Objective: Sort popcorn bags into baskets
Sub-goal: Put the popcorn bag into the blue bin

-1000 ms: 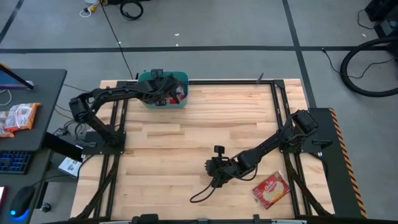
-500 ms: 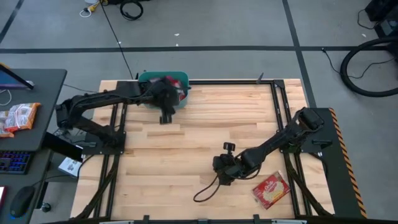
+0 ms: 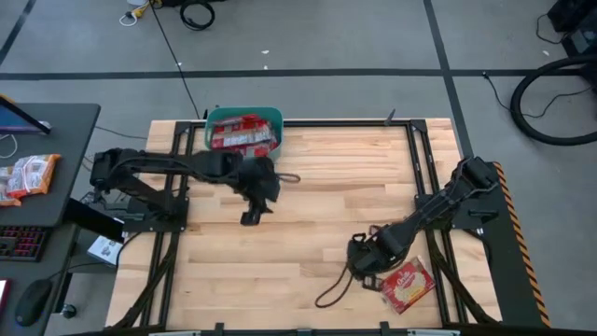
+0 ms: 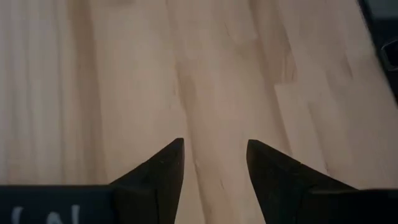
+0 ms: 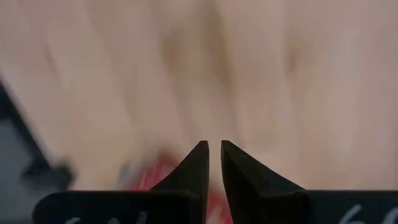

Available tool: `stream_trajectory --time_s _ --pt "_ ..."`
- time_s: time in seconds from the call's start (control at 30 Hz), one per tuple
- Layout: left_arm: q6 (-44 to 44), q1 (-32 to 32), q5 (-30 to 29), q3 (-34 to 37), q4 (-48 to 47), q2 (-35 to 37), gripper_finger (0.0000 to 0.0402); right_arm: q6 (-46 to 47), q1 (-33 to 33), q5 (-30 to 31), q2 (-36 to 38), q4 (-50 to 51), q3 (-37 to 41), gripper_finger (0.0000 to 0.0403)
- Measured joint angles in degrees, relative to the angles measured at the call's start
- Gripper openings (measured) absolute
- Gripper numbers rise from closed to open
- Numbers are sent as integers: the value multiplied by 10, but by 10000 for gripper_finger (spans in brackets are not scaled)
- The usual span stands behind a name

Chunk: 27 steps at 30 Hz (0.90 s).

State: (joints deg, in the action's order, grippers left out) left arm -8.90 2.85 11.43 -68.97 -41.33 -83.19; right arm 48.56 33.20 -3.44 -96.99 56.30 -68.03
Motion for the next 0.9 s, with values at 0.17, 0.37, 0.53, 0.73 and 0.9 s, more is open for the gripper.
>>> stream_trajectory --time_s 0.17,0.37,0.53,0.73,0.9 --pt "7 -33 -38 0 1 -12 178 76 41 -103 -5 15 0 48" --pt "10 -53 -43 0 6 -13 178 220 100 -169 -5 -11 43 42" --pt "14 -57 -43 0 8 -12 178 318 132 -232 -5 -87 118 34" --pt "35 -57 -43 0 8 -12 178 344 125 -264 -5 -194 176 22" --pt "34 -57 -43 0 9 -12 178 232 57 -129 -4 -223 164 13"
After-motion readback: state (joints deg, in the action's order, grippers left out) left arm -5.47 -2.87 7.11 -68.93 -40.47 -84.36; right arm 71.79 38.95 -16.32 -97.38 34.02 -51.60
